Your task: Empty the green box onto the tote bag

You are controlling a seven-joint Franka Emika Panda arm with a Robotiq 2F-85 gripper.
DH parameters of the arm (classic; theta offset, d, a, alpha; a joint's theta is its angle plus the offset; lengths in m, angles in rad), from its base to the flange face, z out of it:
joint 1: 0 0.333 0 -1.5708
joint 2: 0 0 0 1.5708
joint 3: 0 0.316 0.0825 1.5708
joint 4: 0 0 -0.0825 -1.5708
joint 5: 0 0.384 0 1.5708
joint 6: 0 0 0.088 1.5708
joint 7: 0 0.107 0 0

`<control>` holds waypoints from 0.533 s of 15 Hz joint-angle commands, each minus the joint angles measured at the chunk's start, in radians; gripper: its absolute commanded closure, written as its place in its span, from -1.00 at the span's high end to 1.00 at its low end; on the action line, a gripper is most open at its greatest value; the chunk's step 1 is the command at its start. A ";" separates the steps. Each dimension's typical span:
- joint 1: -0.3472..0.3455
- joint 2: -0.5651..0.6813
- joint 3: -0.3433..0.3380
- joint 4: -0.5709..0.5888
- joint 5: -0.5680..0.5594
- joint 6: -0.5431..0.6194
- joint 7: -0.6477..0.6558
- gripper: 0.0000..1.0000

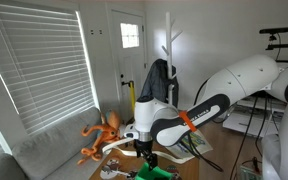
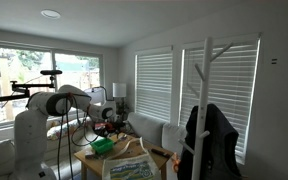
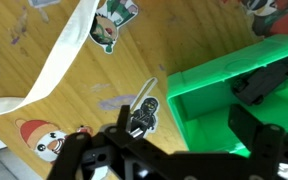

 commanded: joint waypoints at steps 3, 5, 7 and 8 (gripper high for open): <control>-0.028 0.104 0.010 0.080 0.073 -0.015 -0.127 0.17; -0.030 0.120 0.019 0.090 0.079 -0.022 -0.147 -0.12; -0.029 0.122 0.028 0.094 0.084 -0.024 -0.159 -0.40; -0.029 0.118 0.033 0.095 0.089 -0.027 -0.163 -0.52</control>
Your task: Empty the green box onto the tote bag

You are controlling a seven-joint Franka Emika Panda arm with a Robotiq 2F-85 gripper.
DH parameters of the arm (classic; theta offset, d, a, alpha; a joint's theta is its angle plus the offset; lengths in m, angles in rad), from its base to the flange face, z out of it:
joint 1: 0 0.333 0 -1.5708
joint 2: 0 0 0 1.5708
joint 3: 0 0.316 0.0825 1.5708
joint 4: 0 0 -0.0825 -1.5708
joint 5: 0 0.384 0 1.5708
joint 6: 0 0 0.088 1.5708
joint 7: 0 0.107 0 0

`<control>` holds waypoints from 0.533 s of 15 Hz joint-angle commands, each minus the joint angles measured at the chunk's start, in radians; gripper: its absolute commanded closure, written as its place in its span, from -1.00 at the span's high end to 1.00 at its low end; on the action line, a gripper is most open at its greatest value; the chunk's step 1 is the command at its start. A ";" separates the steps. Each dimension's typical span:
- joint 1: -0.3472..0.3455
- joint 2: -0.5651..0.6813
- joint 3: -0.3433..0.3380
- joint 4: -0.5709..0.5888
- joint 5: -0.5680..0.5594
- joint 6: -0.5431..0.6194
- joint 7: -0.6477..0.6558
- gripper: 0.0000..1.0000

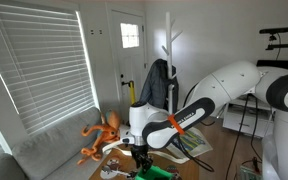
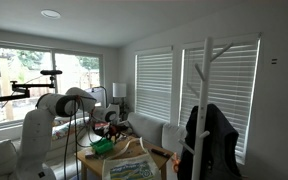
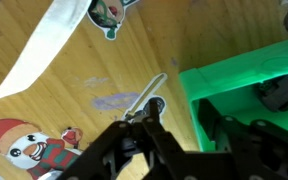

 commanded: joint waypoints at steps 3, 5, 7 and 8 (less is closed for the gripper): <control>-0.013 -0.008 0.035 0.020 0.064 -0.037 -0.031 -0.97; -0.016 -0.029 0.036 0.010 0.085 -0.041 -0.021 -1.00; -0.013 -0.071 0.024 -0.014 0.056 -0.001 0.050 -0.99; -0.010 -0.112 0.014 -0.037 0.005 0.042 0.122 -0.97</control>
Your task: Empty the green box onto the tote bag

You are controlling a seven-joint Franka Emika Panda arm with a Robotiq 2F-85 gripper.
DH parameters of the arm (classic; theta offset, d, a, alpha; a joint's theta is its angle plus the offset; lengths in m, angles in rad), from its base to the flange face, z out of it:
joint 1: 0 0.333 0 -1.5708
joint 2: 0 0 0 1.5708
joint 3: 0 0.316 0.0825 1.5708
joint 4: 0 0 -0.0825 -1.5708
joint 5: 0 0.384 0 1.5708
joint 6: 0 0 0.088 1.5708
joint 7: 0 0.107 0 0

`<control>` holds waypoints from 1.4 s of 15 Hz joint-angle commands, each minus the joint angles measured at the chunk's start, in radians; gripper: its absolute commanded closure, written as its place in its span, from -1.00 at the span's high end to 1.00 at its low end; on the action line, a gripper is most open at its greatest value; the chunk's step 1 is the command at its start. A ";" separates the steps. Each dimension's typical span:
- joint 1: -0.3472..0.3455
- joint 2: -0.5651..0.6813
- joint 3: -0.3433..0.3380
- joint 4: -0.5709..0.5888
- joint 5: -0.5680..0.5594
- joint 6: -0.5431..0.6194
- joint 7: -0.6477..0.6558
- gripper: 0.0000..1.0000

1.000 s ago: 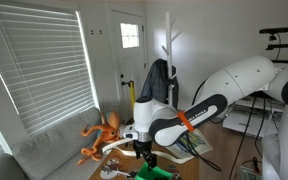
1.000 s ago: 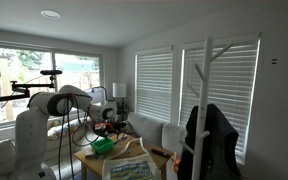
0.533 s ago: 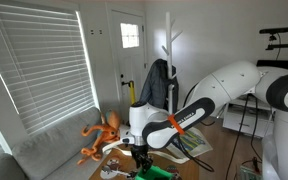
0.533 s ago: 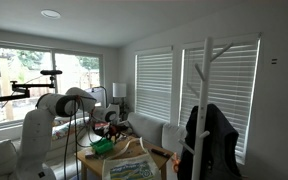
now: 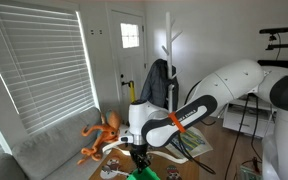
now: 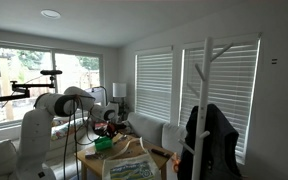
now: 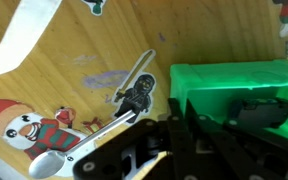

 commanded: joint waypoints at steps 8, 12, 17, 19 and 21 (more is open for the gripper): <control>-0.025 -0.237 -0.052 -0.042 -0.258 0.030 0.327 -0.89; -0.051 -0.319 -0.059 -0.089 -0.346 0.028 0.436 -0.97; -0.132 -0.345 -0.063 -0.088 -0.648 -0.039 0.606 -0.97; -0.158 -0.344 -0.060 -0.098 -0.764 -0.075 0.679 -0.97; -0.171 -0.345 -0.057 -0.106 -0.881 -0.111 0.758 -0.97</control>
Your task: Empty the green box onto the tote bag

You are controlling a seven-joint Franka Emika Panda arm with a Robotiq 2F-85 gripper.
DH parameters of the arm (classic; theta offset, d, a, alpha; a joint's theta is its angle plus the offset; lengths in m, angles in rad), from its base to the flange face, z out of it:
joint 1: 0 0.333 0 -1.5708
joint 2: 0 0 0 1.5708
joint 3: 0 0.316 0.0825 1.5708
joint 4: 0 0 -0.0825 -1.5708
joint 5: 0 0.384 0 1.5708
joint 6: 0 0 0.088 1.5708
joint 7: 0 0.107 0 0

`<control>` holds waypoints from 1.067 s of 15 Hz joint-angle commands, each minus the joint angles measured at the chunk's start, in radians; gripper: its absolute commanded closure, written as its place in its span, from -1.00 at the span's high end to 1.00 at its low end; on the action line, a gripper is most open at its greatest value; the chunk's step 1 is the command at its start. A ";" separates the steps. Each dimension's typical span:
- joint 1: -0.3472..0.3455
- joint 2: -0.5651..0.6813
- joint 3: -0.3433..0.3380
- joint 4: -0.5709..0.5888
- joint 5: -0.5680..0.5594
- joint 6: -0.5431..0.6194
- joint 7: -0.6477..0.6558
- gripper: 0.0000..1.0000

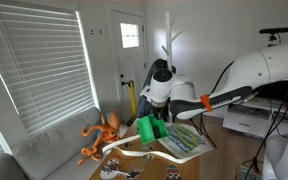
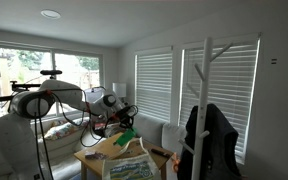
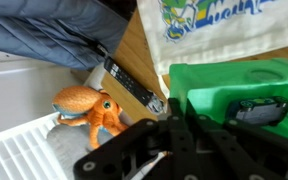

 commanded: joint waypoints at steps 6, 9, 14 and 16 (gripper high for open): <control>-0.003 0.025 0.023 -0.051 -0.494 -0.200 0.374 -0.97; 0.009 0.063 0.016 -0.073 -0.599 -0.315 0.475 -0.97; 0.044 0.158 0.022 -0.070 -0.629 -0.505 0.497 -0.97; 0.073 0.213 0.035 -0.045 -0.666 -0.608 0.479 -0.97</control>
